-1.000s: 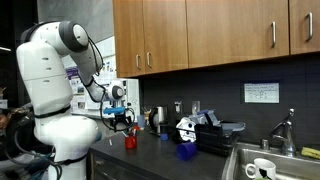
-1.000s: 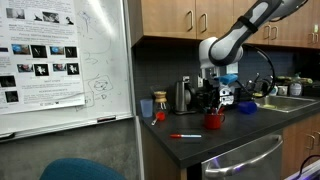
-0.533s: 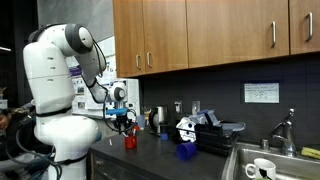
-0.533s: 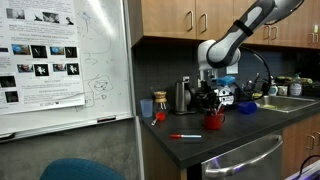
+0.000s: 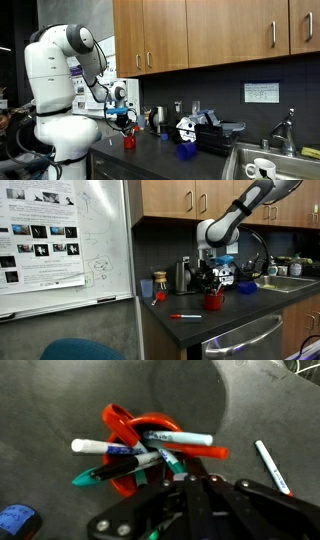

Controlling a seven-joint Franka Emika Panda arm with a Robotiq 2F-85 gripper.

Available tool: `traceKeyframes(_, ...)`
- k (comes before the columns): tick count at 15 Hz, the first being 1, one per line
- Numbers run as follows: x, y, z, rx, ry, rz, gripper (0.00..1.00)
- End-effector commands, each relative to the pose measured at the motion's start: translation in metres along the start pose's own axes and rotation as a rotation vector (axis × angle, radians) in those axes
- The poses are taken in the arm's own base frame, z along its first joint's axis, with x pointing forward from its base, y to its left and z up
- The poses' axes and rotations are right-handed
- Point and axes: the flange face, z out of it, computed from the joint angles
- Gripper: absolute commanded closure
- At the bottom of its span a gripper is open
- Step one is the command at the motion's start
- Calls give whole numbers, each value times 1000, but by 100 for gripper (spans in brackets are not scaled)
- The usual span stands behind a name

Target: Take the green marker out of the cup

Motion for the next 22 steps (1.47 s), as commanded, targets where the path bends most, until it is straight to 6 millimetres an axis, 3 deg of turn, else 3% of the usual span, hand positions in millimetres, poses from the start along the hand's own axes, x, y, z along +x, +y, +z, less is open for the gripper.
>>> traceKeyframes(1,5,3,-5,-15,14,-17,100)
traceKeyframes(5,5,0,-14,-26,28,-28,100)
traceKeyframes(6,6,-1,-13,-29,26,-29,74)
traceKeyframes(9,10,-4,-10,-30,22,-42,63)
traceKeyframes(15,19,-17,-4,-15,13,-74,22)
traceKeyframes(16,21,-19,-3,-15,11,-81,47)
traceKeyframes(17,23,-21,-1,-11,11,-88,62)
traceKeyframes(19,26,-24,2,-6,9,-98,68)
traceKeyframes(22,29,-24,3,-2,9,-110,92)
